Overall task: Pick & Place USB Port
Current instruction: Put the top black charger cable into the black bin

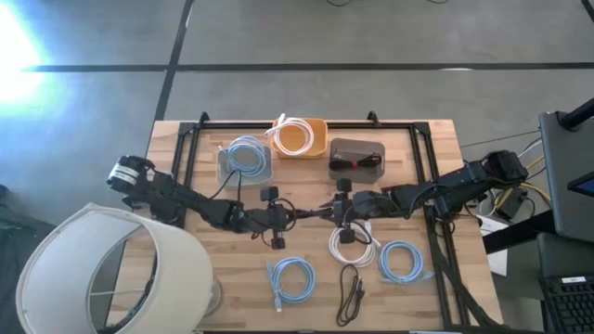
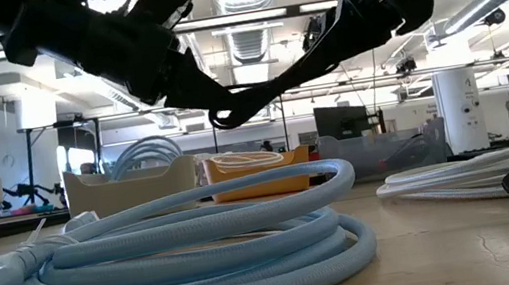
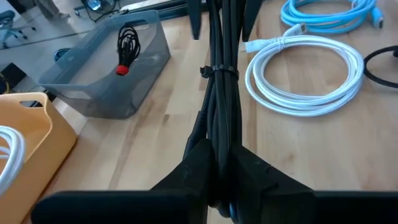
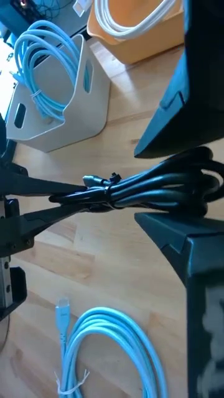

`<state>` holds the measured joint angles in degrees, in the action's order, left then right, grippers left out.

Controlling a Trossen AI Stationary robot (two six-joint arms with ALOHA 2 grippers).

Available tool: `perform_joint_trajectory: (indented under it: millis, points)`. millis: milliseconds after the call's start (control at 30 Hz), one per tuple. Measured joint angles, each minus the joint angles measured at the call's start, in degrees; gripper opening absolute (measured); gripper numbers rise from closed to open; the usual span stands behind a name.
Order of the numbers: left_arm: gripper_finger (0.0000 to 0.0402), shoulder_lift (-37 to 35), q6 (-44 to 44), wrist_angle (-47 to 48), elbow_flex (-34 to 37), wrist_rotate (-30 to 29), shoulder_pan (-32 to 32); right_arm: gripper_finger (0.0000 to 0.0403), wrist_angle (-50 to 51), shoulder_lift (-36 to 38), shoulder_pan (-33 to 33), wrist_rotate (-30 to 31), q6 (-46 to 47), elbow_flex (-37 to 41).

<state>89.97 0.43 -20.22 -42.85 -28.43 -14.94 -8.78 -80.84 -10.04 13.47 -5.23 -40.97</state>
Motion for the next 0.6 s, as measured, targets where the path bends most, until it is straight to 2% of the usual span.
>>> perform_joint_trajectory:
  millis: [300,600]
  points:
    - [0.0058,0.0,0.0,-0.29,0.0,-0.17,0.26,0.0057,2.24,0.0,-0.02,-0.13,-0.87,0.0]
    - [0.0075,0.0,-0.33,-0.34,0.0,-0.13,0.59,0.0045,2.57,0.0,-0.02,0.03,-0.79,0.0]
